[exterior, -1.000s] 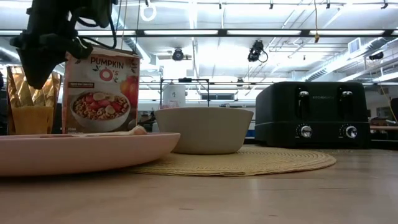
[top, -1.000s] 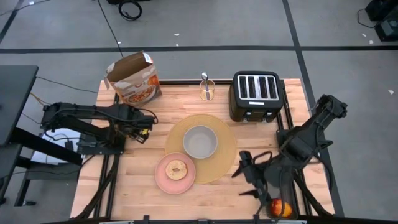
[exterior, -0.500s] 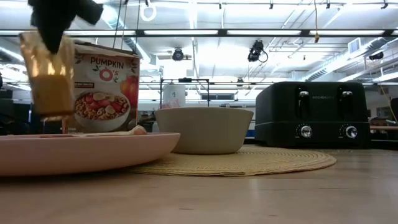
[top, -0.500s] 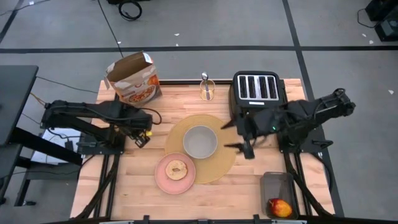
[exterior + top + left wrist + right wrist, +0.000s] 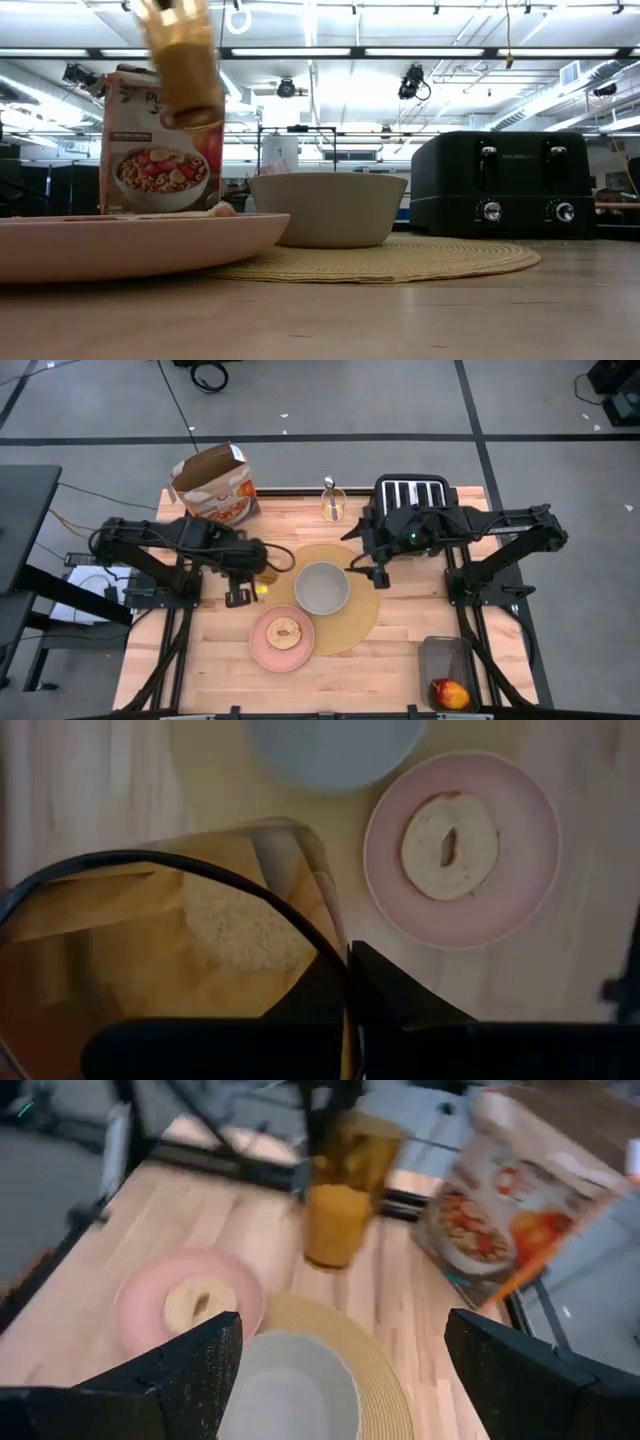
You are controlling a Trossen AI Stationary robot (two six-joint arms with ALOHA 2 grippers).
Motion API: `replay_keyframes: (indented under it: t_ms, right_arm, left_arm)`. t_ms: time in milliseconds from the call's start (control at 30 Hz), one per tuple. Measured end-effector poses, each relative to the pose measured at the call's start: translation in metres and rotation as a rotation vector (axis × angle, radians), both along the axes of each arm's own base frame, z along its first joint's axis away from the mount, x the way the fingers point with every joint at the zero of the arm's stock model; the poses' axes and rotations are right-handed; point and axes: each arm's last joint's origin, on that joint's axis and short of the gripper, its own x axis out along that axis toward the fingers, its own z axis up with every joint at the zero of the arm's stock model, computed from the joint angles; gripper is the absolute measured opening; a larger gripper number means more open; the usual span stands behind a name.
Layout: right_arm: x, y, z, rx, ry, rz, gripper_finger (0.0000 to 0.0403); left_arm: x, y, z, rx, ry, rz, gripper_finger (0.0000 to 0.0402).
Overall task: Arrange a breakfast setting
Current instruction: Put the orange cup on the top right of the gray bowl
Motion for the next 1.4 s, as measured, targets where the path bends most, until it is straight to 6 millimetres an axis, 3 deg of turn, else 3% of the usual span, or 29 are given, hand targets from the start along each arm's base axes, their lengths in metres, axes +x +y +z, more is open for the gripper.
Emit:
replay_keyframes:
  t_ms: [267,467,667,900,1133,1400]
  right_arm:
    - [0.018,-0.004,-0.005,0.039,-0.041,-0.028,0.0356]
    - [0.028,-0.012,0.003,-0.009,-0.157,0.013,0.0368]
    - [0.043,-0.003,0.008,-0.085,-0.225,0.222,0.036]
    - [0.072,-0.005,-0.016,0.058,-0.081,0.152,0.0349]
    - [0.096,-0.015,-0.039,0.033,-0.051,0.068,0.0369]
    - [0.121,-0.018,-0.065,0.065,-0.037,0.104,0.0391]
  left_arm:
    - [0.034,-0.012,0.009,0.182,0.005,-0.46,0.0012]
    - [0.036,-0.026,0.016,0.354,-0.016,-0.771,0.0012]
    - [0.036,-0.03,0.015,0.37,-0.011,-0.959,0.0012]
    - [0.042,-0.024,0.016,0.535,0.001,-1.008,0.0012]
    - [0.028,-0.027,0.024,0.556,-0.003,-1.036,0.0012]
    - [0.021,-0.027,0.028,0.587,-0.001,-1.034,0.0012]
